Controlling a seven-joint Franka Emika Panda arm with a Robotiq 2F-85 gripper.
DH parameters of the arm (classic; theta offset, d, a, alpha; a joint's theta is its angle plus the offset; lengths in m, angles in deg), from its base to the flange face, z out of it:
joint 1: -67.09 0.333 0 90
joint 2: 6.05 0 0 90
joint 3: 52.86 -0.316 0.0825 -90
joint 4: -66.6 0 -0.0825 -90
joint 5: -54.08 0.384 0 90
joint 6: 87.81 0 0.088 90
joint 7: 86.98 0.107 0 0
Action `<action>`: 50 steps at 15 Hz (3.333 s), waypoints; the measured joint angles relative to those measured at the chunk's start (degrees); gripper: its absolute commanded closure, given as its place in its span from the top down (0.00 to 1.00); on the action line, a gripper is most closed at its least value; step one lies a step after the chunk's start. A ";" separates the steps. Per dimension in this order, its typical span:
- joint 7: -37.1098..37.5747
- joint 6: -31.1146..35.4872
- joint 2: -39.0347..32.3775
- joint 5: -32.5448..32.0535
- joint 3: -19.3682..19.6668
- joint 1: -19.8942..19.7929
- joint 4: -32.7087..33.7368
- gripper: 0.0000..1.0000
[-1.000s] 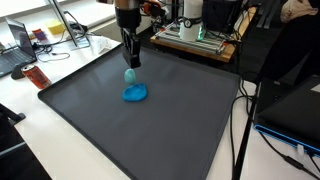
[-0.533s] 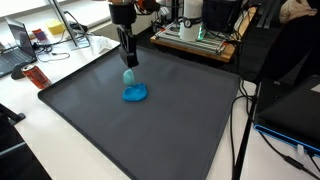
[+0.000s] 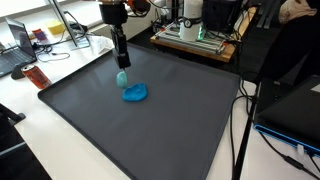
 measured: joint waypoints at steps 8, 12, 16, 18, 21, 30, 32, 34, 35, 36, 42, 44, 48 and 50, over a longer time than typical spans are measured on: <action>-1.72 0.00 -4.08 0.00 -1.83 -3.43 2.34 0.22; -3.27 0.00 -6.13 0.00 -4.70 -6.90 3.06 0.22; -5.34 0.00 -8.14 0.00 -7.35 -9.43 4.14 0.22; -6.18 0.00 -9.44 0.00 -8.90 -10.55 4.57 0.47; -6.31 0.00 -11.11 0.00 -10.46 -11.36 5.81 0.47; -5.70 -0.31 -11.77 0.00 -9.94 -10.90 6.20 0.22; -5.53 -0.22 -12.23 0.00 -9.57 -10.87 6.27 0.22; -5.42 0.03 -12.90 0.00 -9.59 -11.00 6.68 0.22; -5.34 0.06 -13.30 0.00 -9.74 -11.15 6.89 0.22; -5.15 0.06 -13.73 0.00 -9.90 -11.43 6.88 0.22; -3.94 0.05 -17.07 0.00 -12.69 -14.74 6.38 0.22; -3.91 0.05 -18.17 0.00 -14.14 -16.18 6.38 0.22; -3.91 0.05 -20.01 0.00 -16.33 -18.39 6.39 0.22; -3.91 0.05 -20.72 0.00 -17.19 -19.09 6.39 0.22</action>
